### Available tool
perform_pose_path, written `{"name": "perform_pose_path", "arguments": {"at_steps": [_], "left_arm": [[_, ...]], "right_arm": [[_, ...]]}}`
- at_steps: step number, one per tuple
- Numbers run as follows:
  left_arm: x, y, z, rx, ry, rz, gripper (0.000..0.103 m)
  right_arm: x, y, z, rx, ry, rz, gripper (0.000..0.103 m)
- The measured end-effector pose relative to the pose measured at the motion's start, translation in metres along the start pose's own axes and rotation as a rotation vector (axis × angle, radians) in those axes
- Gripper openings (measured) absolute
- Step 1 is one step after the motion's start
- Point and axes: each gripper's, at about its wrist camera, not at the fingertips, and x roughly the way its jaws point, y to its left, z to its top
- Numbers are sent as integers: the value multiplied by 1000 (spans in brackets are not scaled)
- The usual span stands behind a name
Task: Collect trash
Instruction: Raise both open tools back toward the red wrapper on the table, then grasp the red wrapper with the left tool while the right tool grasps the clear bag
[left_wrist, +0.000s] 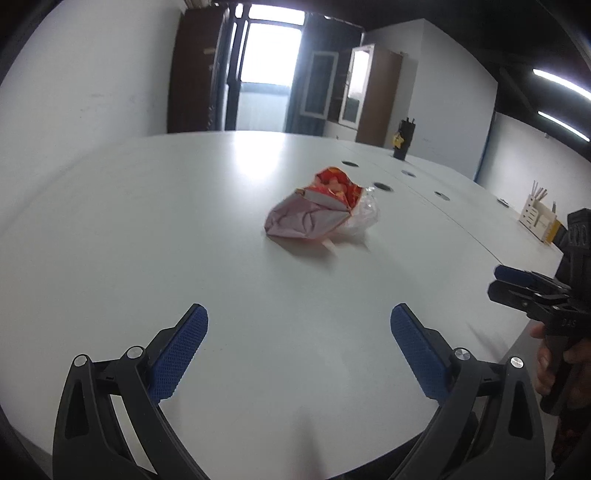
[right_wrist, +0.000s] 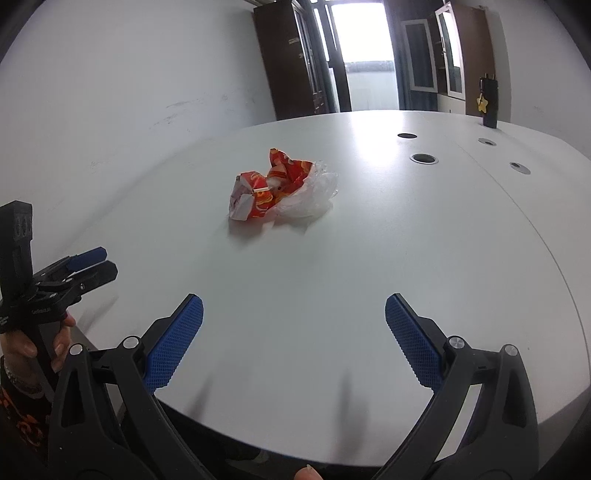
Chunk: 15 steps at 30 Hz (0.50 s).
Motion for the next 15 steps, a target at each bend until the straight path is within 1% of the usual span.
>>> {"name": "perform_pose_path", "arguments": {"at_steps": [1, 5, 8, 11, 15], "left_arm": [[5, -1, 4, 14, 7, -12, 97], [19, 0, 20, 73, 3, 10, 97], [34, 7, 37, 83, 13, 9, 97], [52, 13, 56, 106, 8, 49, 97], [81, 16, 81, 164, 12, 55, 97]], "right_arm": [[5, 1, 5, -3, 5, -1, 94], [28, -5, 28, 14, 27, 0, 94], [44, -13, 41, 56, 43, 19, 94], [62, -21, 56, 81, 67, 18, 94], [85, -25, 79, 64, 91, 7, 94]]}}
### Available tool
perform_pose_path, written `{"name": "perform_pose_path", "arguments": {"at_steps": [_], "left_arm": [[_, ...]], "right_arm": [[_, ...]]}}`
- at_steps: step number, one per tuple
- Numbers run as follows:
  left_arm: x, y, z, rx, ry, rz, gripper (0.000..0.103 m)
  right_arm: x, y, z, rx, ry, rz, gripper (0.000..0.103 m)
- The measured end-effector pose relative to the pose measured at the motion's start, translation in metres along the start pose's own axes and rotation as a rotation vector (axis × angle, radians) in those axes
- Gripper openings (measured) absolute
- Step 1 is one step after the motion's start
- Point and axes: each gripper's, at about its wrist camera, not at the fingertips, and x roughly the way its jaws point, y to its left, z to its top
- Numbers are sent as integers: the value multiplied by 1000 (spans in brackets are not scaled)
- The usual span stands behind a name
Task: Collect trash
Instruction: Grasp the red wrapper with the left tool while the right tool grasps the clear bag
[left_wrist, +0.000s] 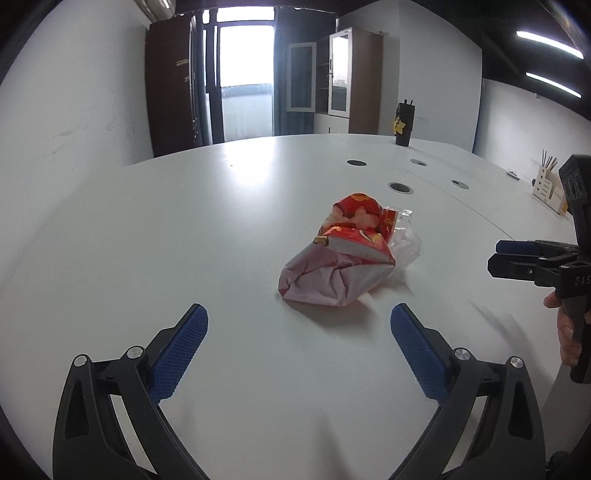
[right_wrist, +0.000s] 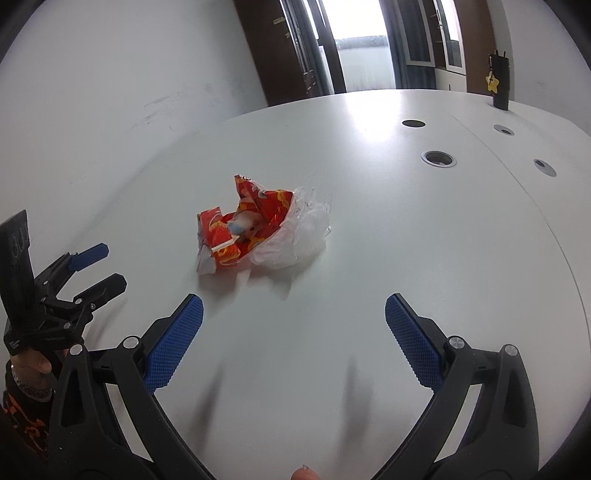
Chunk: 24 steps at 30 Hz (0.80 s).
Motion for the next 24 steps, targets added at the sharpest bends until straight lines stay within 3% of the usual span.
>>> {"name": "perform_pose_path", "arguments": {"at_steps": [7, 12, 19, 24], "left_arm": [[44, 7, 22, 120, 21, 29, 97], [74, 8, 37, 189, 69, -32, 97], [98, -7, 38, 320, 79, -113, 97], [107, -28, 30, 401, 126, -219, 82]], "right_arm": [[40, -7, 32, -28, 60, -25, 94], [64, -12, 48, -42, 95, -28, 92], [106, -9, 58, -106, 173, -27, 71], [122, -18, 62, -83, 205, 3, 59]]}}
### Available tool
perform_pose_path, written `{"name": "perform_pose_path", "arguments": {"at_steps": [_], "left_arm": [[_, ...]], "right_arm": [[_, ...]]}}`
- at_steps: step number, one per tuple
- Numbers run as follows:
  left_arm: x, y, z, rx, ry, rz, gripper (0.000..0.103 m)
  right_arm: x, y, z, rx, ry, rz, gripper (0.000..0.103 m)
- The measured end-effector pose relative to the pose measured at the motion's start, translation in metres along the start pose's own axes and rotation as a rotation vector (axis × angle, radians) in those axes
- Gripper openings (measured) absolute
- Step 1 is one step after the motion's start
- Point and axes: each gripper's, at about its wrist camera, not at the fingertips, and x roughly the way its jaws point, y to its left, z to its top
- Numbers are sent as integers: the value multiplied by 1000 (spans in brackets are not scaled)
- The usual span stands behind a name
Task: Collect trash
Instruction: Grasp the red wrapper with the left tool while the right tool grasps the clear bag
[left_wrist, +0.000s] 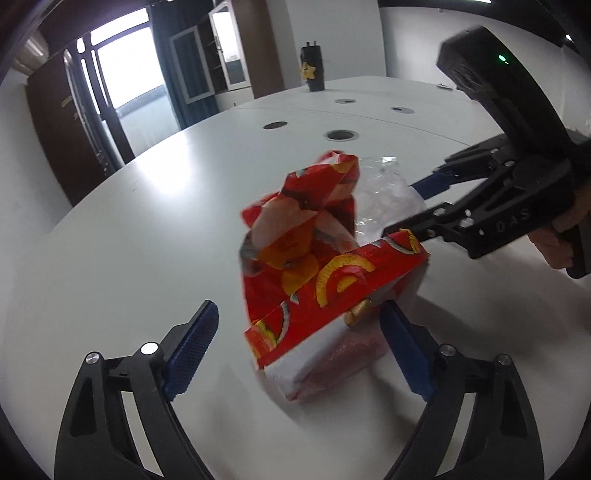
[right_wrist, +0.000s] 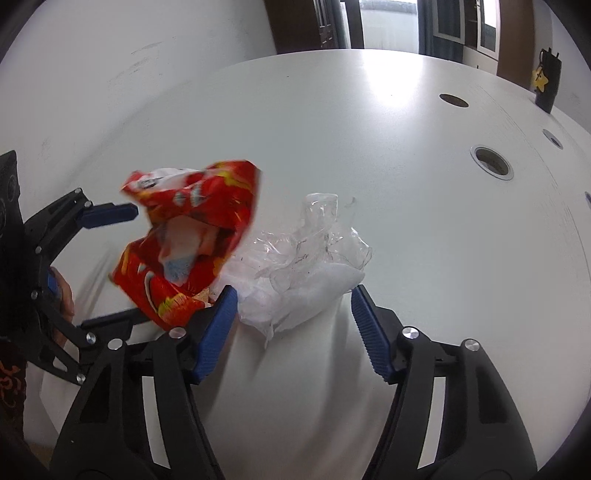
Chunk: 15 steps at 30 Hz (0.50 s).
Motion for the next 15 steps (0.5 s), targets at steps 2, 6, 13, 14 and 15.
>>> {"name": "perform_pose_path", "arguments": {"at_steps": [2, 6, 13, 14, 15], "left_arm": [[4, -7, 0, 14, 18, 2, 61], [3, -10, -7, -32, 24, -9, 38], [-18, -2, -21, -174, 36, 64, 13], [-21, -1, -22, -187, 40, 71, 13], [-22, -1, -22, -197, 43, 71, 12]], "right_arm": [[1, -4, 1, 18, -1, 27, 41], [1, -9, -2, 22, 6, 14, 22], [-10, -18, -7, 44, -27, 11, 22], [-12, -17, -7, 41, -32, 11, 21], [-14, -16, -8, 36, -35, 9, 20]]}}
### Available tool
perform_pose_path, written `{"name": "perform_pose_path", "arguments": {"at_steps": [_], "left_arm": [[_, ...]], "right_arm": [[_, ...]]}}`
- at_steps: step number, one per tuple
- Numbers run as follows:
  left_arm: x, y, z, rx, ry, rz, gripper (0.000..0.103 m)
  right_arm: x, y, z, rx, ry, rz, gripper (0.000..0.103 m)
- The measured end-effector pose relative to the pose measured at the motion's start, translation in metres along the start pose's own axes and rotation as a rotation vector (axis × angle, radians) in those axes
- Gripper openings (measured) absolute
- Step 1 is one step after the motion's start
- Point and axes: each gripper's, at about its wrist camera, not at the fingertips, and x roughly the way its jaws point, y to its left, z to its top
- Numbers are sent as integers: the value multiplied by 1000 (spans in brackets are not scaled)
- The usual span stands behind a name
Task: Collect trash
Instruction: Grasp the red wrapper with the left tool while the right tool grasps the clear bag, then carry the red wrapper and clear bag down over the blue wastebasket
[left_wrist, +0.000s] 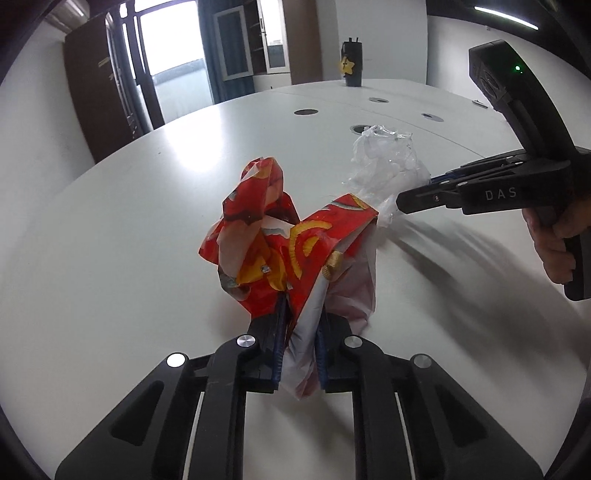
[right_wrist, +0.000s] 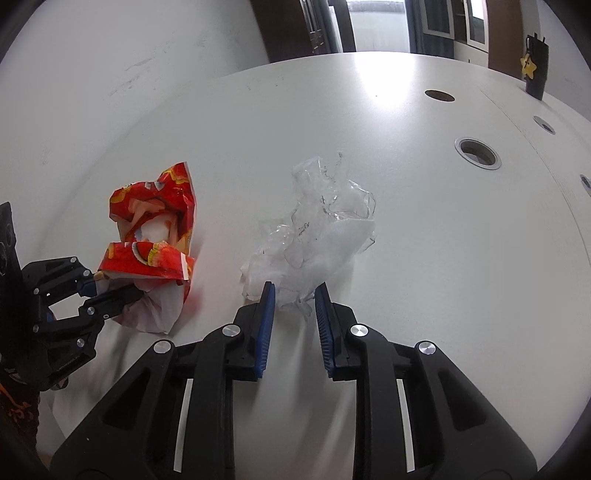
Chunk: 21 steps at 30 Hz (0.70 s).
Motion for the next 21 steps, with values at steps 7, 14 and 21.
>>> {"name": "perform_pose_path", "arguments": {"at_steps": [7, 14, 21], "left_arm": [[-13, -5, -7, -66, 12, 13, 10], [-71, -20, -21, -143, -91, 121, 9], [-121, -35, -49, -241, -141, 75, 9]], "right_arm": [[-16, 7, -15, -15, -10, -15, 15], [-55, 21, -43, -42, -88, -39, 14], [-97, 47, -80, -82, -151, -44, 14]]}}
